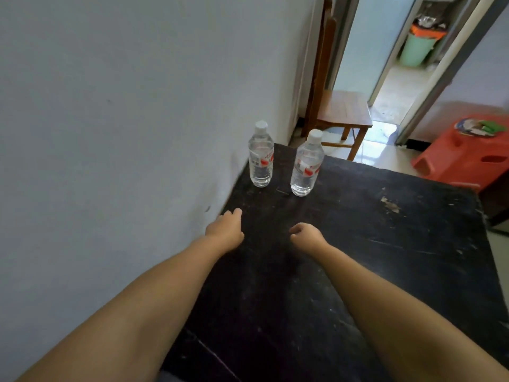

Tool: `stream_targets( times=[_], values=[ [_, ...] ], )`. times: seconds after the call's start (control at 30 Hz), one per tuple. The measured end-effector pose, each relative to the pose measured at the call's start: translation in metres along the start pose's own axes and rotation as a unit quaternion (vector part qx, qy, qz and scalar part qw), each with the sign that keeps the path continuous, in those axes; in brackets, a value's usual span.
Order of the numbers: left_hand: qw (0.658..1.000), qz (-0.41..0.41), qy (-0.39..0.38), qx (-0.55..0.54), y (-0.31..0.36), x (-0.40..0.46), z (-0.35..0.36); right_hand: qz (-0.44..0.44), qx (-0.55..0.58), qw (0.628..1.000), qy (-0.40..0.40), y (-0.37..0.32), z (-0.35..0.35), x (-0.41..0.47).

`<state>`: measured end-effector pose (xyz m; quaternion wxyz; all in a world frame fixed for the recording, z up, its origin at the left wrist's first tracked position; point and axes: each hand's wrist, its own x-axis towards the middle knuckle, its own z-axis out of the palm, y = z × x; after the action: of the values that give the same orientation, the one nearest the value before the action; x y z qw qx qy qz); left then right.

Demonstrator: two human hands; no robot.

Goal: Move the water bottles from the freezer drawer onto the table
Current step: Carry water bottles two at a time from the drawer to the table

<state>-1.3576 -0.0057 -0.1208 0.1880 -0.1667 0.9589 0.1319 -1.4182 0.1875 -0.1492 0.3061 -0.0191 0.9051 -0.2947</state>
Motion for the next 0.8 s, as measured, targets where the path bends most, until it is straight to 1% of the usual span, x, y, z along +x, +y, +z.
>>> stream_targets(
  times=[0.07,0.17,0.27,0.37,0.43,0.5,0.57,0.63,0.73,0.8],
  values=[
    [1.000,-0.019,0.004,-0.008,-0.015,-0.029,0.014,-0.024,-0.047,0.998,-0.022,-0.007,0.021,-0.025],
    [0.997,-0.054,-0.012,-0.055,-0.045,-0.083,0.034,-0.064,-0.117,0.989,-0.059,-0.014,0.065,-0.068],
    [0.993,-0.063,-0.029,-0.098,-0.081,-0.140,0.058,-0.104,-0.178,0.976,-0.076,-0.019,0.109,-0.112],
    [0.986,-0.078,-0.036,-0.140,-0.109,-0.194,0.079,-0.141,-0.237,0.956,-0.099,-0.022,0.144,-0.148],
    [0.983,-0.084,-0.031,-0.159,-0.116,-0.216,0.083,-0.164,-0.270,0.943,-0.103,-0.024,0.155,-0.157],
    [0.978,-0.102,-0.032,-0.180,-0.128,-0.245,0.092,-0.189,-0.302,0.926,-0.124,-0.028,0.174,-0.169],
    [0.968,-0.142,-0.030,-0.205,-0.143,-0.280,0.105,-0.221,-0.351,0.895,-0.165,-0.035,0.199,-0.186],
    [0.955,-0.189,-0.021,-0.225,-0.155,-0.305,0.117,-0.262,-0.406,0.852,-0.201,-0.041,0.219,-0.198],
    [0.920,-0.280,-0.004,-0.273,-0.166,-0.347,0.133,-0.327,-0.452,0.801,-0.218,-0.049,0.247,-0.214],
    [0.889,-0.340,0.017,-0.308,-0.166,-0.377,0.148,-0.373,-0.468,0.766,-0.233,-0.051,0.258,-0.230]
  ],
)
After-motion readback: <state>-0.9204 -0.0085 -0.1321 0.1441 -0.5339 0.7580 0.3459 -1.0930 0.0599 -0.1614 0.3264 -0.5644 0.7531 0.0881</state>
